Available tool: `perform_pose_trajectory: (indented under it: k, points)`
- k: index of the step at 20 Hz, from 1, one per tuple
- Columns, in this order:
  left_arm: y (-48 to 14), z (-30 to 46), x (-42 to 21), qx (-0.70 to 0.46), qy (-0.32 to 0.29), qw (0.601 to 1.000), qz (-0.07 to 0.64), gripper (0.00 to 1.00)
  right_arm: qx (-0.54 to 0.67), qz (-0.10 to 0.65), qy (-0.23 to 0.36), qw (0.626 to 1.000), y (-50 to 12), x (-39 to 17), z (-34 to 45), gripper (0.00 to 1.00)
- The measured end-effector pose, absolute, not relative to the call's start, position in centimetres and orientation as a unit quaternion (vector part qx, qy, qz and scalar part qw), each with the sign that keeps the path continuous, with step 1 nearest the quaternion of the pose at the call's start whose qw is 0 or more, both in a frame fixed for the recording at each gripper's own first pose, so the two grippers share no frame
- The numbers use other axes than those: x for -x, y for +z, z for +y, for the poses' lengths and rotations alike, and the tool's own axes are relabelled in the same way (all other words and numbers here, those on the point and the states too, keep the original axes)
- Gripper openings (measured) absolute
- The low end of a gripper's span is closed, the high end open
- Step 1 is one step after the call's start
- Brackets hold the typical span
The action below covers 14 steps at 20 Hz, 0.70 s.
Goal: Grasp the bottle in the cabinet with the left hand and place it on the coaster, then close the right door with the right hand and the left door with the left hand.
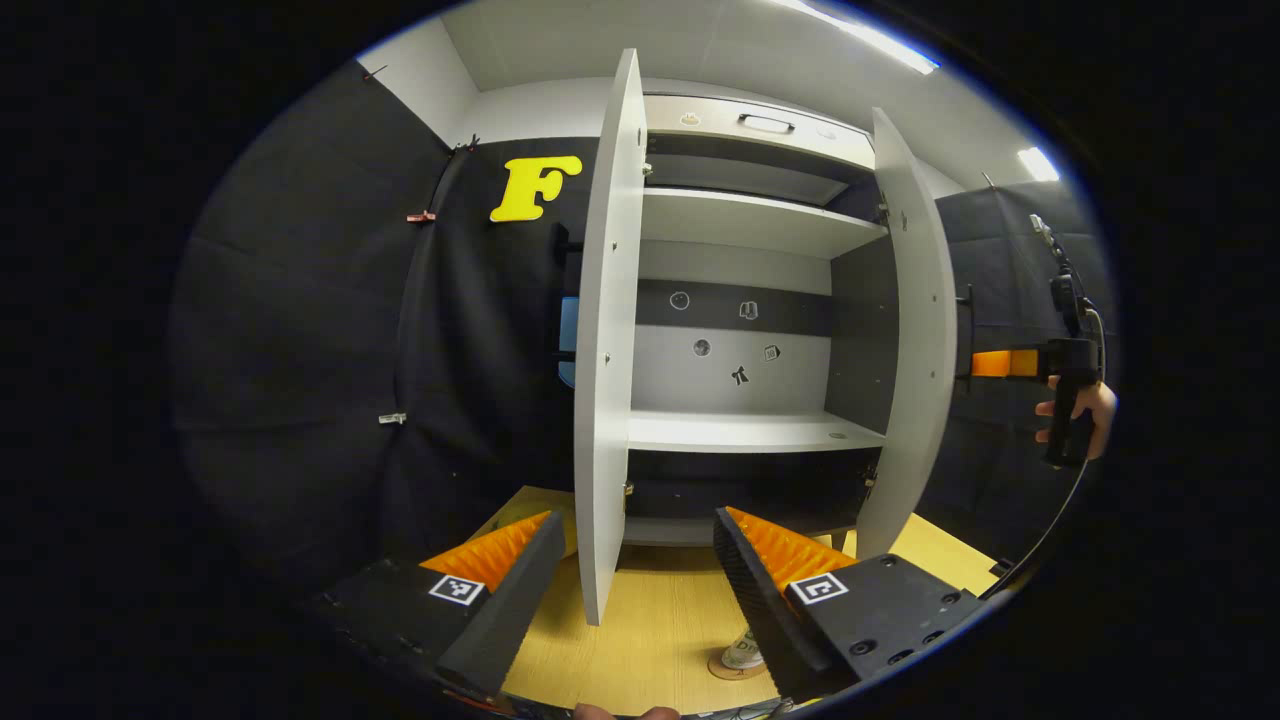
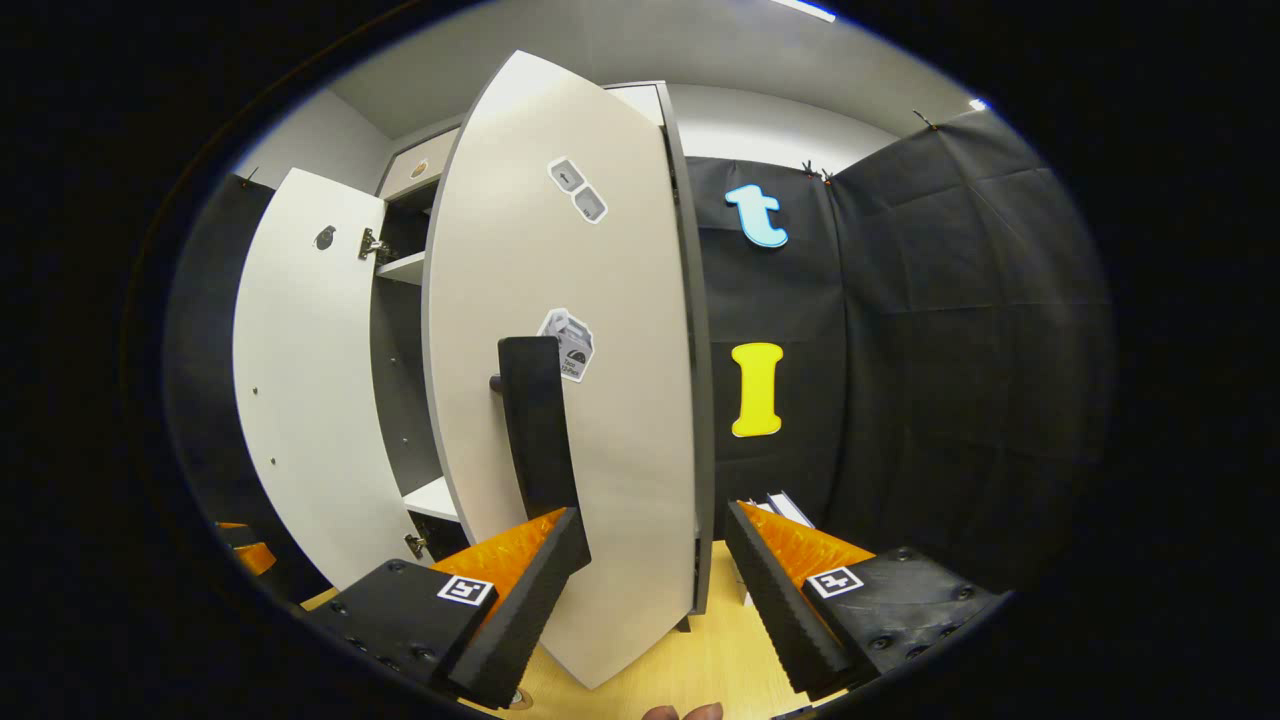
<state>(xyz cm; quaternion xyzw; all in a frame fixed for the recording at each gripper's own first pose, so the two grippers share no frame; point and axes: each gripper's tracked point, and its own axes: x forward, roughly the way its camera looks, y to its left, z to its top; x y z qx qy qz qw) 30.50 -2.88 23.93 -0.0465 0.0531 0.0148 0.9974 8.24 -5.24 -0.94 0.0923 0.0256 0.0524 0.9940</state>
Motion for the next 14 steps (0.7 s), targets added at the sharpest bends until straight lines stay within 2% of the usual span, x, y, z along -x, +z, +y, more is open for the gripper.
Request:
perform_pose_trajectory:
  k: [3,5,14]
  points:
    - [23.8,-2.3,-30.0,0.039,0.021,0.998,0.053,0.95,-0.101,0.029,0.076,0.992,-1.0,-9.4,-2.3,1.0]
    - [23.8,-2.0,-30.0,0.037,0.025,0.998,0.053,0.95,-0.091,0.026,0.085,0.992,-1.0,-10.3,-1.0,0.98]
    - [24.1,0.3,-29.7,0.033,0.041,0.997,0.052,0.95,-0.084,0.019,0.097,0.992,-0.9,-13.1,2.0,0.98]
